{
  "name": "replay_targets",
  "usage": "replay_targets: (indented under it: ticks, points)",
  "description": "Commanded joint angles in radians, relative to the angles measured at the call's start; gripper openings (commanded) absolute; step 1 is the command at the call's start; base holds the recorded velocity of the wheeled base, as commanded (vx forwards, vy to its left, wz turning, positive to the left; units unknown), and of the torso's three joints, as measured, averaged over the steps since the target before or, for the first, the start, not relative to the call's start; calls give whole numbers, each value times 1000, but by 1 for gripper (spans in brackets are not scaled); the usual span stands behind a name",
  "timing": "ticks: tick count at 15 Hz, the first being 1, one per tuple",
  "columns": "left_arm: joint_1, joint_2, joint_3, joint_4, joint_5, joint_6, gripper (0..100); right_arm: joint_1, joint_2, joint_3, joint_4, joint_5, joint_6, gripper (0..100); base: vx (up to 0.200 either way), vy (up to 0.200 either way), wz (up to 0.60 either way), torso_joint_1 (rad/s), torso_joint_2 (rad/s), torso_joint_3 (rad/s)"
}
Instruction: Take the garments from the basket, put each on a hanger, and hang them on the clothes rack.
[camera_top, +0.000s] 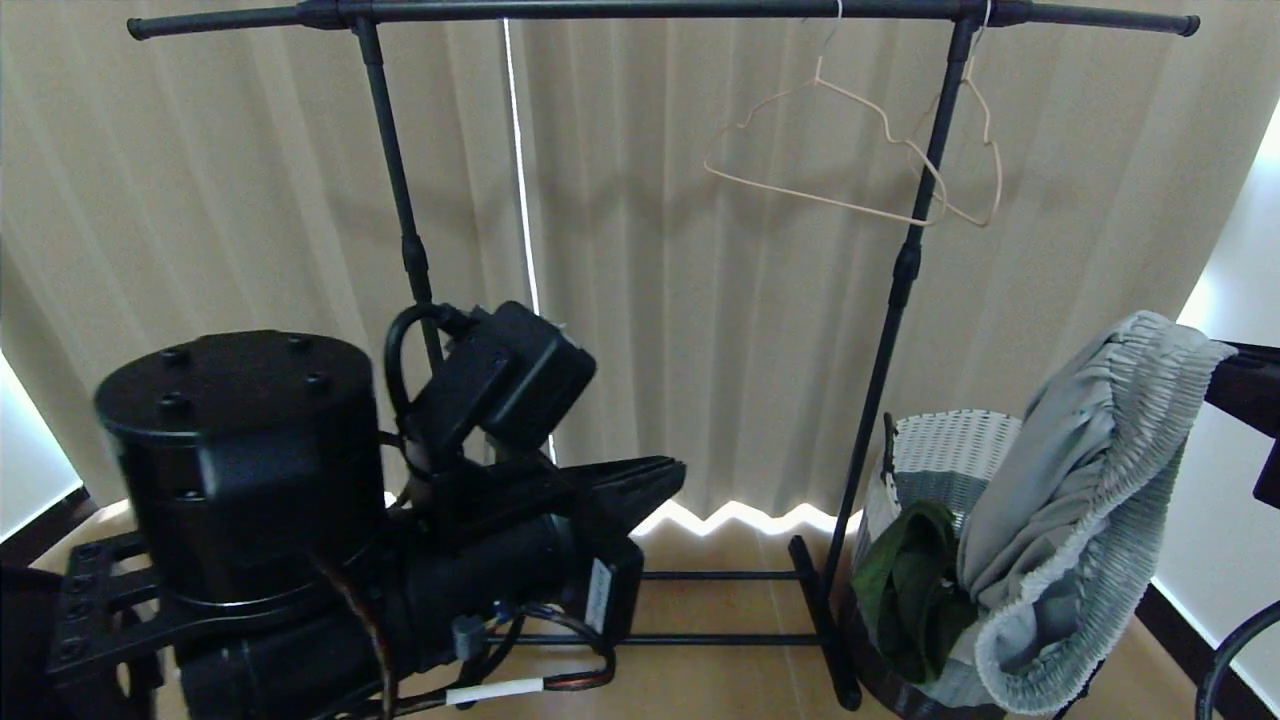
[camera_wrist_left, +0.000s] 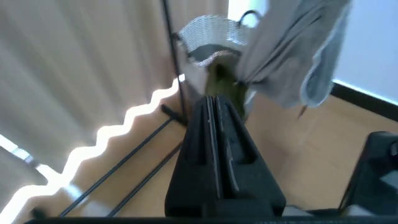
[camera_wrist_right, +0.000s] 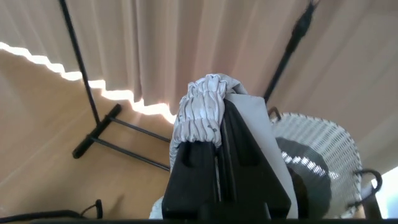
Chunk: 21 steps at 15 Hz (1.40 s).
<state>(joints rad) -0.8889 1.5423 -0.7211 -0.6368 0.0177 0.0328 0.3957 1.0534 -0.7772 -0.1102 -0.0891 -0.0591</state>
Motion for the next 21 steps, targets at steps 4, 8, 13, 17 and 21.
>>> replay_targets:
  ticks: [4, 8, 13, 17, 21]
  points:
    - [-186, 295, -313, -4, 4, -63, 0, 6, -1, -24, -29, 8, 13, 0, 0, 0, 0, 0, 0, 0]
    - [-223, 436, -339, -44, 7, -174, 0, 75, -1, -53, -57, 19, 18, 0, 0, 0, 0, 0, 0, 0]
    - [-242, 510, -334, -124, 5, -206, 0, 129, -9, -77, -59, 19, 56, 0, 0, 0, 0, 0, 0, 0]
    - [-255, 516, -314, -158, 4, -206, 0, 138, -18, -91, -57, 19, 56, 0, 0, 0, 0, 0, 0, 0]
    - [-254, 410, -181, -181, 4, -202, 100, 138, -20, -89, -57, 17, 56, 0, 0, 0, 0, 0, 0, 0]
